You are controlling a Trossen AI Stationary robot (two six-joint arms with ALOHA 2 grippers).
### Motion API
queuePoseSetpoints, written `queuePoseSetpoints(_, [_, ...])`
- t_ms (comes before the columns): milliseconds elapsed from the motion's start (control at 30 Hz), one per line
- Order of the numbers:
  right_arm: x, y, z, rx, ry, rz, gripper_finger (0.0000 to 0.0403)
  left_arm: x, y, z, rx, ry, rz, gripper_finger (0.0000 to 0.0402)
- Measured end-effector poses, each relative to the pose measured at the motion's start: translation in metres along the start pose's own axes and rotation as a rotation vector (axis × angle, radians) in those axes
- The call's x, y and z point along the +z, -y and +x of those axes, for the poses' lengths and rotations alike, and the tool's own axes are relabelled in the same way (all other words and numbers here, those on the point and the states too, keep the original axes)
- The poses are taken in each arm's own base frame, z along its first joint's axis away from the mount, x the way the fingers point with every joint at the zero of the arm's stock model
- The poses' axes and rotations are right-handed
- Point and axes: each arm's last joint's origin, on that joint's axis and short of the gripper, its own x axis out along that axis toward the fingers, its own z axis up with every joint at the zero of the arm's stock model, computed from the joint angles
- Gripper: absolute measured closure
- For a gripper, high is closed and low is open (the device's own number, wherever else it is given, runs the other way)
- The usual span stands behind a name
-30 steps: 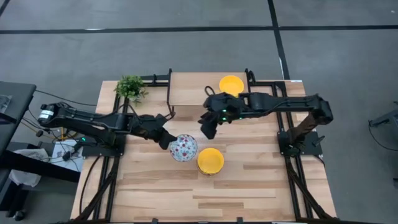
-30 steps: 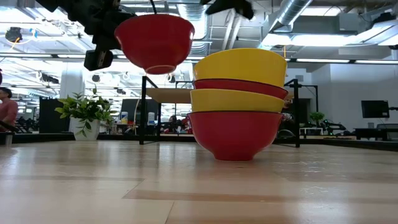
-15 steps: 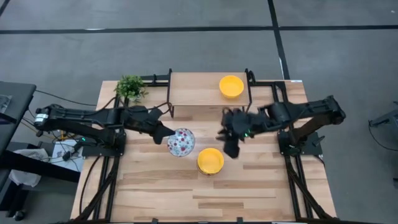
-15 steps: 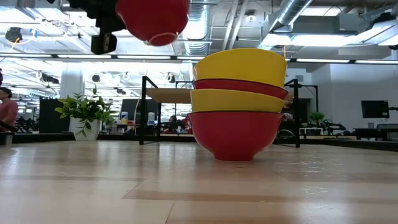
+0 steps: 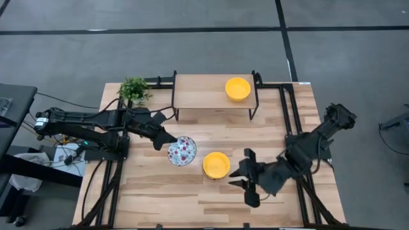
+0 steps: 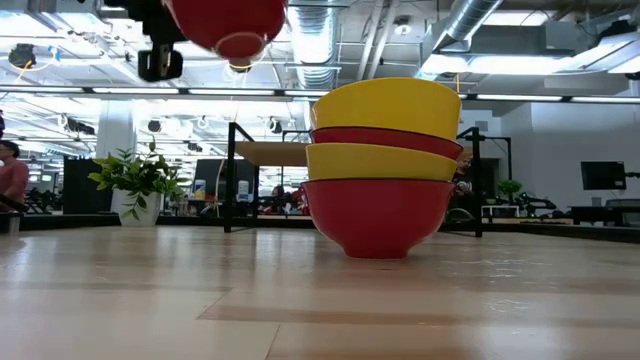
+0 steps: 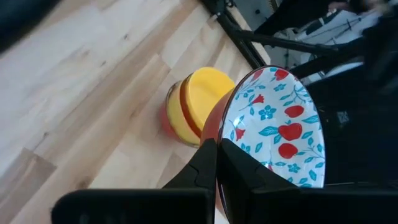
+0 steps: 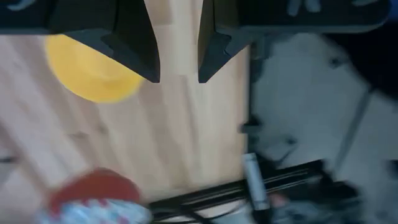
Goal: Pick & Place Mini bowls
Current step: Put the red and blue bowl on the shelf
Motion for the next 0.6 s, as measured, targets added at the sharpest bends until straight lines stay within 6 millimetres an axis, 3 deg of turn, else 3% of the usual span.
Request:
queuePoseSetpoints(200, [-0.040,-0.001,0.010,-0.204,0.082,0.114,0.0305,0.016,0.017,-0.014,-0.022,0.029,0.059,0.0394])
queuePoseSetpoints(333, [-0.054,0.004,0.017,-0.274,0.119,0.196,0.0305,0.028,0.021,-0.024,-0.001,0.061,0.069,0.0394])
queuePoseSetpoints(600, [-0.057,0.014,0.022,-0.388,0.232,0.256,0.0305,0.055,0.019,-0.033,0.112,0.076,0.062,0.0394])
